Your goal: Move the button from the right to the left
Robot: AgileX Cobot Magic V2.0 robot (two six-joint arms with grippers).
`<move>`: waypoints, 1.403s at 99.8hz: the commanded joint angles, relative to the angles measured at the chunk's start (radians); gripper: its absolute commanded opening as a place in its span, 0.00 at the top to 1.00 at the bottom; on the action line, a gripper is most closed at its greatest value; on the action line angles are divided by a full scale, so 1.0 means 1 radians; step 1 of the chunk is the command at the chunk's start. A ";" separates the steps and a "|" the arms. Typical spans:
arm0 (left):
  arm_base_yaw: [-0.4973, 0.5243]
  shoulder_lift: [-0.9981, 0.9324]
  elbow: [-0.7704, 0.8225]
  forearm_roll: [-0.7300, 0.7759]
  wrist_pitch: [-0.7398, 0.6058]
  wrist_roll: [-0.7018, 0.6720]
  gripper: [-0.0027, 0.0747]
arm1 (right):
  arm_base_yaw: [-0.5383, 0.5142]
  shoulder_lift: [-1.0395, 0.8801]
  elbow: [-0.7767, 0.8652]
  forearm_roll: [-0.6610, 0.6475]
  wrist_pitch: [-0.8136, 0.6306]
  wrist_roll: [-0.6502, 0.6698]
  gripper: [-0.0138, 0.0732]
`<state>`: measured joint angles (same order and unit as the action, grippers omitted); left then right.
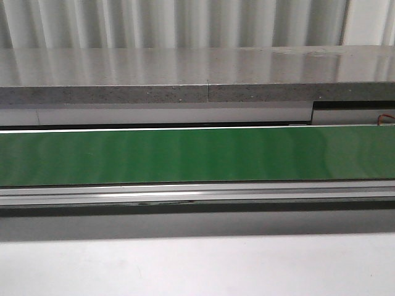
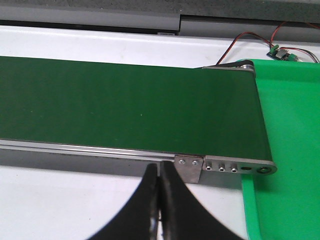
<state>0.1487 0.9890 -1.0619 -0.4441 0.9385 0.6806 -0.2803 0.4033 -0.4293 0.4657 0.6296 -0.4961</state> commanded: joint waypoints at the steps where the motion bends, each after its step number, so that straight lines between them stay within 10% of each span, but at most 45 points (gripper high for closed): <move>1: -0.044 -0.089 0.053 -0.058 -0.071 -0.014 0.44 | -0.001 0.004 -0.025 0.026 -0.057 -0.005 0.92; 42: -0.082 -0.482 0.367 -0.065 -0.195 -0.033 0.99 | -0.001 0.004 -0.025 0.026 -0.057 -0.005 0.92; 140: -0.102 -0.557 0.407 -0.065 -0.259 -0.033 0.99 | -0.001 0.004 -0.025 0.026 -0.057 -0.005 0.92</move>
<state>0.0562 0.4243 -0.6300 -0.4713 0.7651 0.6612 -0.2803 0.4033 -0.4293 0.4657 0.6296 -0.4961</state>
